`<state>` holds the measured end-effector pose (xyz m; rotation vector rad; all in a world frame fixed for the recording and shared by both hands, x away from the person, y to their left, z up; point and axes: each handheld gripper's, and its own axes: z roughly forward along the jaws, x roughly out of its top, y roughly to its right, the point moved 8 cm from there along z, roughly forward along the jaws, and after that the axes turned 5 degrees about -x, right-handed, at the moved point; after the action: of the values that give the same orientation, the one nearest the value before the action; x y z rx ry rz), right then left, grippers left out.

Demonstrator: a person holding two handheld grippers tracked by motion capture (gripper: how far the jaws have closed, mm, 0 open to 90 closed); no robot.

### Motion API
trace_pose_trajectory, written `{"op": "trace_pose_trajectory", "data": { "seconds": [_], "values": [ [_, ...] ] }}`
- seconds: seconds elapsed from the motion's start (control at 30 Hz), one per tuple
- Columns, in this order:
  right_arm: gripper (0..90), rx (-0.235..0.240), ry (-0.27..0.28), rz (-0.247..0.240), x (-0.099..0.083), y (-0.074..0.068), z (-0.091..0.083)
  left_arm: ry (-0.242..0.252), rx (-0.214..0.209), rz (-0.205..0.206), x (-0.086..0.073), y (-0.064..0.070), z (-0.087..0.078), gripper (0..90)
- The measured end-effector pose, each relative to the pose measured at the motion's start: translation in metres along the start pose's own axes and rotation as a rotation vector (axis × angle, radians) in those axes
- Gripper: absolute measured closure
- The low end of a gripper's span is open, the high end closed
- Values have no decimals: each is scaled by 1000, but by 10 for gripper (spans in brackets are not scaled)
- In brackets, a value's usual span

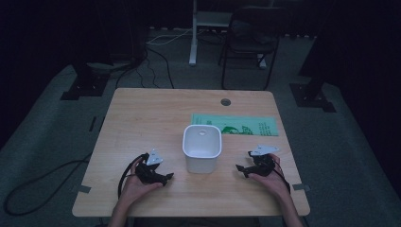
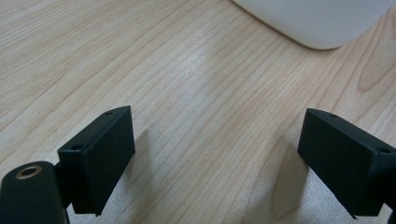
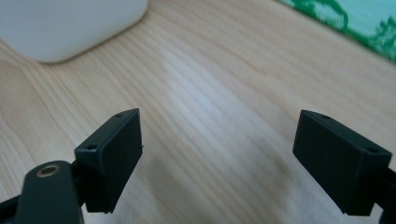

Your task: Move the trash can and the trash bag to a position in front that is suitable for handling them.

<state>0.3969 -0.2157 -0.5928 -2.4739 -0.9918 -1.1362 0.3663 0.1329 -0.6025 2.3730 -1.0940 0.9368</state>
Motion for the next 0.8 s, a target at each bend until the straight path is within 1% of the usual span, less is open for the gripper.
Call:
{"op": "trace_pose_trajectory", "data": {
  "seconds": [0.17, 0.4, 0.5, 0.57, 0.8],
  "values": [
    [151, 11, 24, -21, 17, -5, 3, -1, 0, 1, 0, 0, 0, 115],
    [152, 28, 38, -47, 38, -16, 18, -1, 0, 1, 0, 0, 0, 115],
    [152, 32, 46, -42, 46, -19, 24, 0, 0, 1, 0, 0, 0, 115],
    [184, 38, 53, -44, 51, -20, 27, 0, 0, 1, 0, 0, 0, 115],
    [184, 61, 62, -53, 63, -27, 37, 0, -1, 2, 0, 0, 0, 115]
  ]
}}
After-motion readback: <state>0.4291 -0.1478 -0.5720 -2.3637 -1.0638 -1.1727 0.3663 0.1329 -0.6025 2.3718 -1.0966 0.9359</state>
